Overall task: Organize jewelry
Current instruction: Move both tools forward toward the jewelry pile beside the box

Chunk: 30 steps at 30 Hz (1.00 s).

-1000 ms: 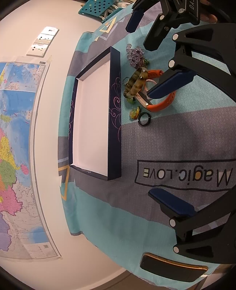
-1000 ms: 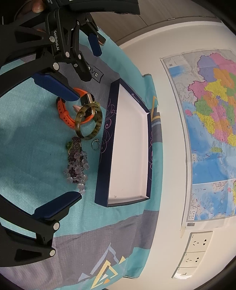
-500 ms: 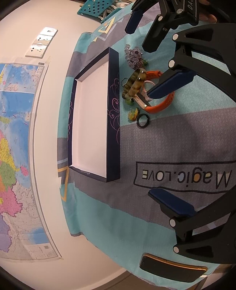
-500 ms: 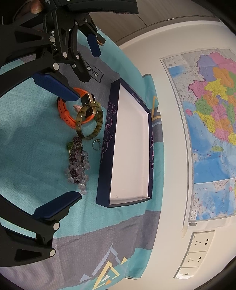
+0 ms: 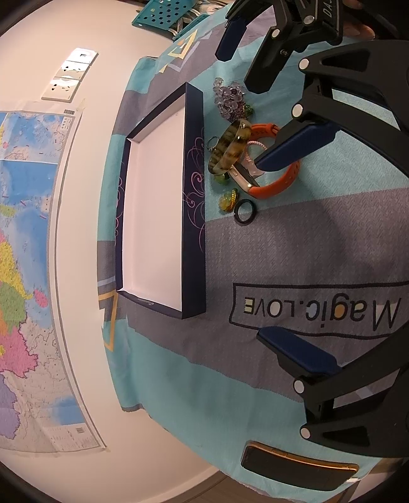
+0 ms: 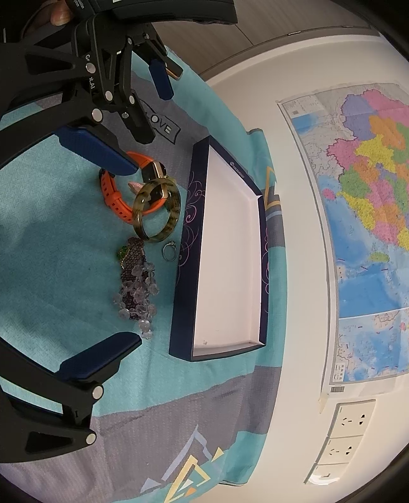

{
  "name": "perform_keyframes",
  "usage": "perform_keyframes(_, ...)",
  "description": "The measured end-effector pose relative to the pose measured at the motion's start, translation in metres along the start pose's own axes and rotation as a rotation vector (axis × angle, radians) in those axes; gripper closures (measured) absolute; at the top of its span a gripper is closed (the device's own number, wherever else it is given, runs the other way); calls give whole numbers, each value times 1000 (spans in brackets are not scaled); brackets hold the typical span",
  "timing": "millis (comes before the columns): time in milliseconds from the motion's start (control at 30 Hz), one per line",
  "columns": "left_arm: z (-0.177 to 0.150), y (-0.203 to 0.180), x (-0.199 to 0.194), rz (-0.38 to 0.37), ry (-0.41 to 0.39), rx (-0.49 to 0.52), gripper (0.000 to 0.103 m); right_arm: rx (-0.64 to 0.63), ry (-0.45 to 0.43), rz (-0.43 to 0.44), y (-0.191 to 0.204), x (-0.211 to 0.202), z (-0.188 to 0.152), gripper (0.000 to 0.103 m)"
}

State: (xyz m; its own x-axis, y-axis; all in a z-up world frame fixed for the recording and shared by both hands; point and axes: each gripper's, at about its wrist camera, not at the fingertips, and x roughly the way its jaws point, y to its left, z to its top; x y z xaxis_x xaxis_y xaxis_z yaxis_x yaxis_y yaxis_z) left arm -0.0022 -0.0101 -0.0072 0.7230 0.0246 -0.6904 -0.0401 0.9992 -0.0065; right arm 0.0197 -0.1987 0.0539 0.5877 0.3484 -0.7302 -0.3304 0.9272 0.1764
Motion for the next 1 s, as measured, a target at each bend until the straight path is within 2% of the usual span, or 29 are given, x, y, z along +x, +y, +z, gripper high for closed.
perform_keyframes(567, -3, -1, 7, -52, 35, 16, 6, 26, 19, 2, -12, 5, 0, 6)
perform_keyframes(867, -2, -5, 15, -118, 70, 36, 6, 54, 44, -8, -27, 12, 3, 7)
perform_keyframes(1000, -2, -8, 19, -133, 83, 51, 12, 61, 61, -7, -33, 17, 5, 13)
